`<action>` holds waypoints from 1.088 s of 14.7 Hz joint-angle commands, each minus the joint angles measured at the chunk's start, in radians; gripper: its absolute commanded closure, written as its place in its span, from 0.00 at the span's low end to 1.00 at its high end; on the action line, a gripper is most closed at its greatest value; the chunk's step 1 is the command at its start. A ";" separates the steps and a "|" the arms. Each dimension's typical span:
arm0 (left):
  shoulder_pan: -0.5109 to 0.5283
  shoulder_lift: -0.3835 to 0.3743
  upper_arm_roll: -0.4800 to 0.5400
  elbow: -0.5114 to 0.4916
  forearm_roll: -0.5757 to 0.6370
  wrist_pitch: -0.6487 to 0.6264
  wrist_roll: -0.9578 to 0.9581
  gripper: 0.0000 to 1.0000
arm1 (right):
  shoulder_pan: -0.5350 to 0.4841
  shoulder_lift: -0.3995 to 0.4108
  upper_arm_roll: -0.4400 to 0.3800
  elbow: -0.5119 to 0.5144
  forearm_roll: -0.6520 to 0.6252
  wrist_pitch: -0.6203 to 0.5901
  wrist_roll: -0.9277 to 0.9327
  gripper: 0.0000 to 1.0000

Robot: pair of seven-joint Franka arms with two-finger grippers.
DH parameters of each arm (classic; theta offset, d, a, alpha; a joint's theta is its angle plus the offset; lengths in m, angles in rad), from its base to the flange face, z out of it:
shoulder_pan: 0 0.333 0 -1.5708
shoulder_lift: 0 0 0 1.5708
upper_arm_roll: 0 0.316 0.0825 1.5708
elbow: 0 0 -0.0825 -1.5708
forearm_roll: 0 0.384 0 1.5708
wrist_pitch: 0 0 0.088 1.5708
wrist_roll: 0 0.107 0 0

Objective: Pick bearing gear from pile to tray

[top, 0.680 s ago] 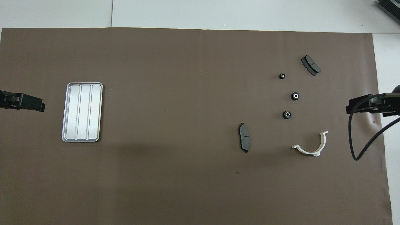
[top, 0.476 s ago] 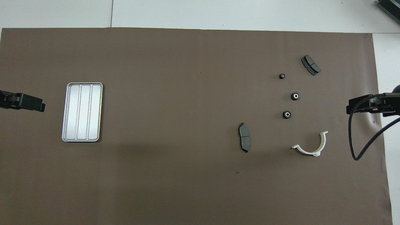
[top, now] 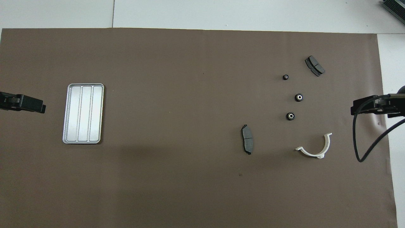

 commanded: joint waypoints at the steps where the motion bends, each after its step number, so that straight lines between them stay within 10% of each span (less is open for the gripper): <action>1: 0.012 -0.004 -0.004 0.007 -0.019 -0.017 0.010 0.00 | 0.007 -0.017 -0.003 -0.029 -0.006 0.038 -0.008 0.00; 16: 0.012 -0.004 -0.004 0.007 -0.019 -0.017 0.010 0.00 | 0.044 0.343 0.003 -0.125 0.018 0.559 -0.343 0.00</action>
